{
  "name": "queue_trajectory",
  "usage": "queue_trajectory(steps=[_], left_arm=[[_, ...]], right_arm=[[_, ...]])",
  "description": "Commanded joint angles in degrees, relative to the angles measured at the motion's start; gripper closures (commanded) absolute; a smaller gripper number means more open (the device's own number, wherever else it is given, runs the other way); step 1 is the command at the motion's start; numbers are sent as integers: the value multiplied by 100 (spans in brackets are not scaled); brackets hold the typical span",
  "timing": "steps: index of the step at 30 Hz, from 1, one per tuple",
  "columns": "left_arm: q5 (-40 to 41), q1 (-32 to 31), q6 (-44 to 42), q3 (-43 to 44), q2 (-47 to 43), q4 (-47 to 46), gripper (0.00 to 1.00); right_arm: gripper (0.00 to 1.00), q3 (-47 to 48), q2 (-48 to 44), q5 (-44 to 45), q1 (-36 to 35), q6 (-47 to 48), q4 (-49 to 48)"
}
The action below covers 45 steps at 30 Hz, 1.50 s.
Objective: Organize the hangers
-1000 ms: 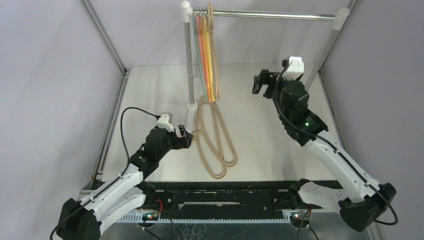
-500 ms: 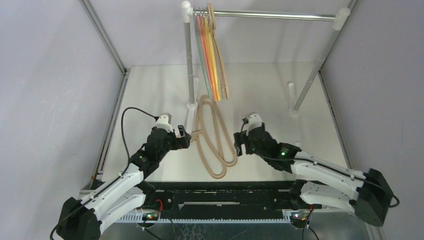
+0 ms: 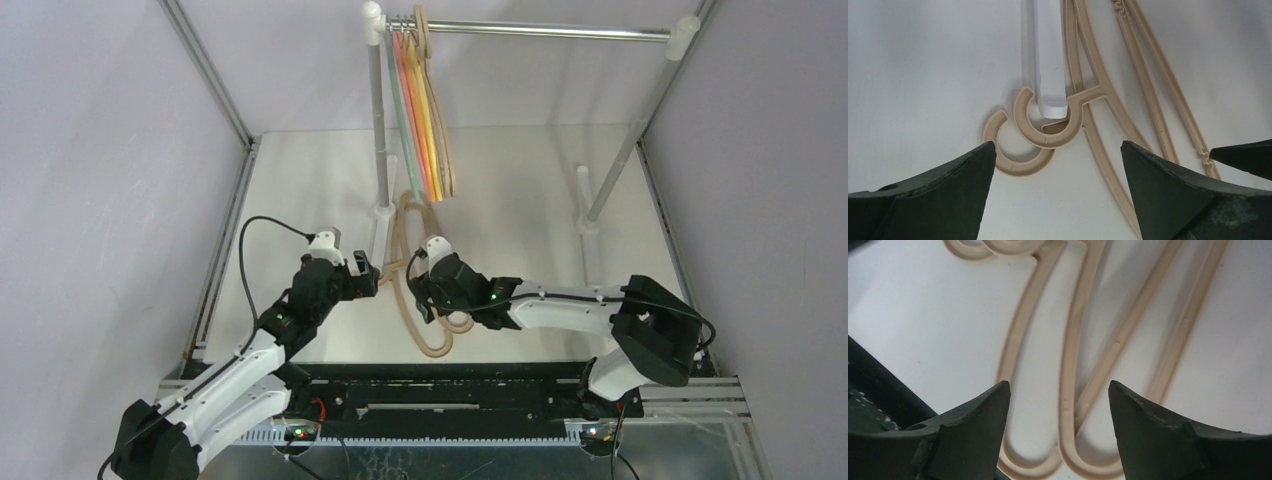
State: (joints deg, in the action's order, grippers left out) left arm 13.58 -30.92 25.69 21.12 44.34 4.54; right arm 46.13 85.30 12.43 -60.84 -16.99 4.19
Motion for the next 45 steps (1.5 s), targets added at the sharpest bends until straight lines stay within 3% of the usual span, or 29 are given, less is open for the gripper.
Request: queue_trajectory(steps=[1, 3, 17, 22, 25, 30, 33, 37, 45], left_arm=[[48, -50, 125, -14, -67, -155, 1], [47, -55, 138, -68, -72, -203, 1], [13, -62, 164, -279, -242, -304, 0], [6, -64, 151, -310, -237, -304, 0], [8, -64, 155, -311, -200, -333, 0], [-16, -64, 151, -311, -130, -396, 1], [-5, -64, 159, -322, -93, -422, 1], [22, -64, 164, -337, -83, -453, 1], [86, -64, 151, -344, -40, -480, 0]], right_arm=[[25, 460, 304, -324, -16, 106, -365], [30, 609, 540, -393, -15, 92, -324], [32, 701, 1453, 20, 169, -124, -416], [37, 783, 1560, 164, 189, -129, -240], [46, 786, 1554, 256, 161, -125, -88], [81, 771, 1479, 307, 58, -52, 183], [94, 683, 1368, 304, 0, -9, 212], [100, 617, 1169, 154, -90, 123, 213], [100, 624, 782, -174, -470, 327, 234]])
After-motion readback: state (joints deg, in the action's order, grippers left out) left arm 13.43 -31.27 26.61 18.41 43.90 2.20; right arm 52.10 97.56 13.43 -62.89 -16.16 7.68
